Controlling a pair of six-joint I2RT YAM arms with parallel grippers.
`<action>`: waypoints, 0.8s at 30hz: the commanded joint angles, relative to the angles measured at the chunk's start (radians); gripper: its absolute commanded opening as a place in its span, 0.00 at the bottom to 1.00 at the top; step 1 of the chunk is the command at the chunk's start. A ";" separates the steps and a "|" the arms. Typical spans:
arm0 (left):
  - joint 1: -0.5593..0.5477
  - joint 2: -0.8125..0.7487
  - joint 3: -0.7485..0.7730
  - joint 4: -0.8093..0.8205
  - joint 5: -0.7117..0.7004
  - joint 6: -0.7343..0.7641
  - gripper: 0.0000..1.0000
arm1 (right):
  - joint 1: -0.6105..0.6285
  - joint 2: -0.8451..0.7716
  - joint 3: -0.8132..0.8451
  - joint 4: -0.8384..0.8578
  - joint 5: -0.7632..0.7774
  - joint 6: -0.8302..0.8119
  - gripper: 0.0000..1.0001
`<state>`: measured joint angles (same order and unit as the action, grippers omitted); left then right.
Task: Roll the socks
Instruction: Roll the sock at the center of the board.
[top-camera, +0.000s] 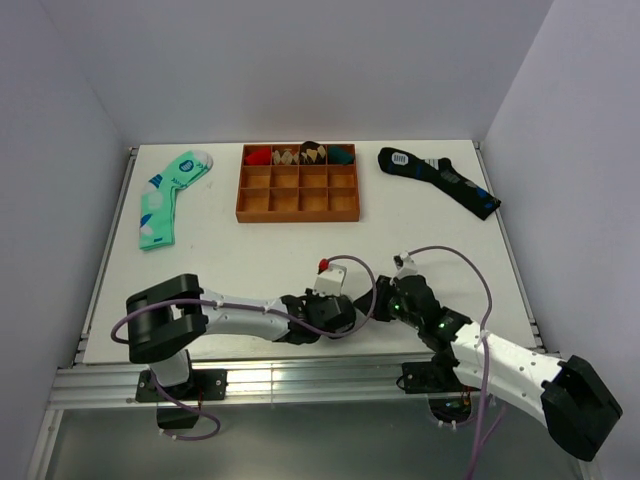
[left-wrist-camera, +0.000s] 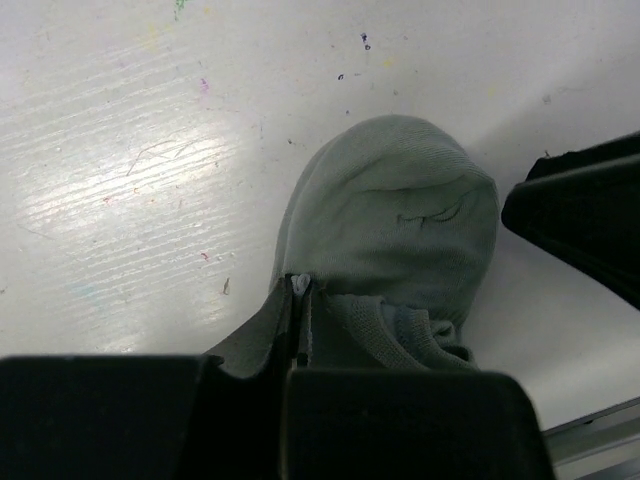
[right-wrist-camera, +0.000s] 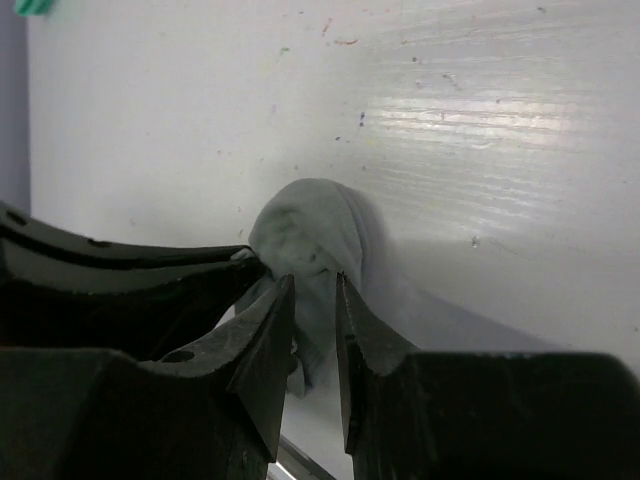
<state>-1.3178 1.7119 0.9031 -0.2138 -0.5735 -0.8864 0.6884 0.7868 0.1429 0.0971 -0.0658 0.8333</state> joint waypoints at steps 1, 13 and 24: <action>0.003 0.061 -0.003 -0.214 0.150 -0.020 0.00 | 0.029 -0.061 -0.070 0.163 0.037 0.041 0.31; 0.115 -0.001 0.002 -0.237 0.363 0.089 0.00 | 0.302 -0.109 -0.140 0.296 0.320 0.021 0.31; 0.172 -0.006 0.068 -0.299 0.463 0.173 0.00 | 0.544 0.023 -0.184 0.405 0.530 0.023 0.31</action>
<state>-1.1484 1.6802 0.9585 -0.3786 -0.1776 -0.7704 1.1553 0.7616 0.0441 0.4400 0.3290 0.8684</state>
